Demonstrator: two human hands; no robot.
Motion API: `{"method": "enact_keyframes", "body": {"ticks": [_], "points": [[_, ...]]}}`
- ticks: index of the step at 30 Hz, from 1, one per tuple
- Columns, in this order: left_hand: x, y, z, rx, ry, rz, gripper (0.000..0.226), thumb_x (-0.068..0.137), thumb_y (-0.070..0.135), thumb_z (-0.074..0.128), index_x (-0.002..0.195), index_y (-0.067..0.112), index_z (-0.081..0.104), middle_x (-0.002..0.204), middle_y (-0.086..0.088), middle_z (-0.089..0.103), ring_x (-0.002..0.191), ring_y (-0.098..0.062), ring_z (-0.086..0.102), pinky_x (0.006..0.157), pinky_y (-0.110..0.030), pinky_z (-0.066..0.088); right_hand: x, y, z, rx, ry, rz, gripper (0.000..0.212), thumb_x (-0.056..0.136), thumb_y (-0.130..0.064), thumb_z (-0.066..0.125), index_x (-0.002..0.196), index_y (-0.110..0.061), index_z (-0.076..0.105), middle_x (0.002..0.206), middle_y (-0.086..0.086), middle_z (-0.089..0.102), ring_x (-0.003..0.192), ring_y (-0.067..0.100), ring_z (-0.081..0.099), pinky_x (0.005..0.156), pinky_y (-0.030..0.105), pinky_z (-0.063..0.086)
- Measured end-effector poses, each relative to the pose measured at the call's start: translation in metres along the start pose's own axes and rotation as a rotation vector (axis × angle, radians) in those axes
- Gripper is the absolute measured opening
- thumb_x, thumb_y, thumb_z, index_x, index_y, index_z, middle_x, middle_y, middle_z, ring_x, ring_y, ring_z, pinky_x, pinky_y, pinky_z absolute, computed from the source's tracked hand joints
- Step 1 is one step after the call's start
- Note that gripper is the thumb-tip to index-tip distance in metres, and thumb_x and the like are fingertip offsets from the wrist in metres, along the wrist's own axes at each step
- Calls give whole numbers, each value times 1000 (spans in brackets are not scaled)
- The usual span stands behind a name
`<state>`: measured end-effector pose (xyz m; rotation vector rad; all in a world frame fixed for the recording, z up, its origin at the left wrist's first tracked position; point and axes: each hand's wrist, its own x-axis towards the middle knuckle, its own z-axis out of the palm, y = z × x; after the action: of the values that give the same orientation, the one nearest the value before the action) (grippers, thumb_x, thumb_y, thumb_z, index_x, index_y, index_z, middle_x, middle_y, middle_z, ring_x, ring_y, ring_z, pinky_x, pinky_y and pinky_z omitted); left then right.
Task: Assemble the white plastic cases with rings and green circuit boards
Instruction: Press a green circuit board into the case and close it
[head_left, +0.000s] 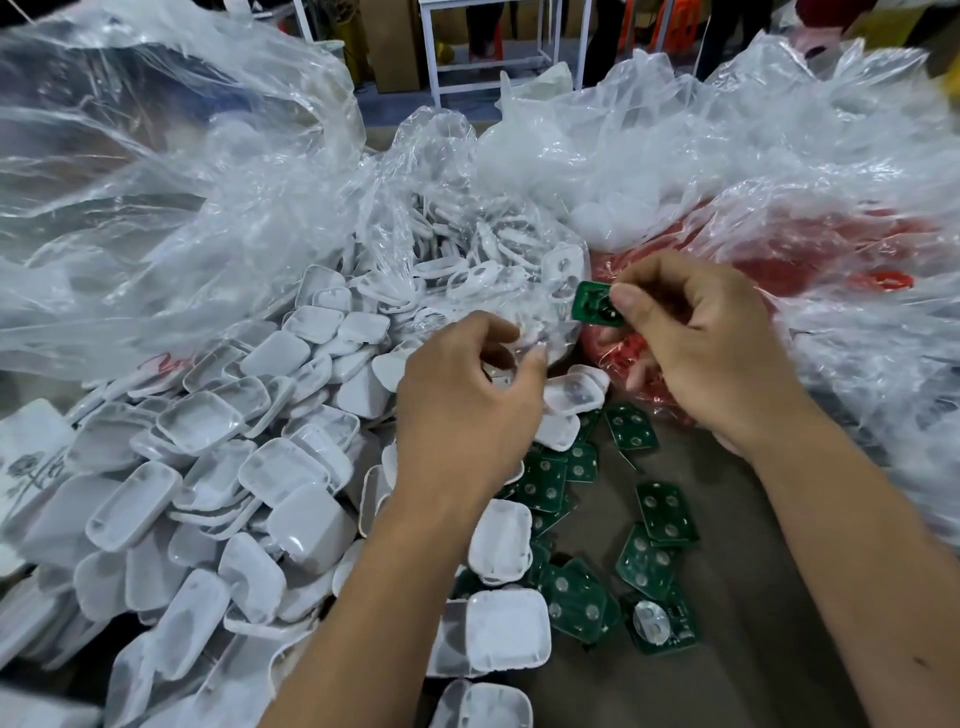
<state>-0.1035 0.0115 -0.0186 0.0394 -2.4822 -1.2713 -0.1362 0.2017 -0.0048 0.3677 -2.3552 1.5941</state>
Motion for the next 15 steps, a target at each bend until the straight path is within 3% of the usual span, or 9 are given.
{"method": "enact_keyframes", "body": {"ticks": [4,8,15], "points": [[-1,1,3,216,-108,94,39,78,58,78,98,31,58,89,16,62,88,-9,61,75,-37,56,0,1,-1,176,1,132,12,101,-5,64,104,-14,72,70,5,70,53,19,65,47,26,53],[-2,-1,8,371,-177,153,63,71,71,75,116,29,62,113,9,65,108,-18,58,88,-40,54,-1,2,-2,227,-77,214,25,102,-2,62,109,-18,79,66,4,71,49,12,59,48,19,49],[-5,0,17,388,-121,136,63,71,69,78,121,31,70,114,3,60,114,-21,53,89,-38,49,0,1,-5,191,-188,163,39,82,4,81,110,-24,81,89,-1,78,80,16,74,73,25,58]]}}
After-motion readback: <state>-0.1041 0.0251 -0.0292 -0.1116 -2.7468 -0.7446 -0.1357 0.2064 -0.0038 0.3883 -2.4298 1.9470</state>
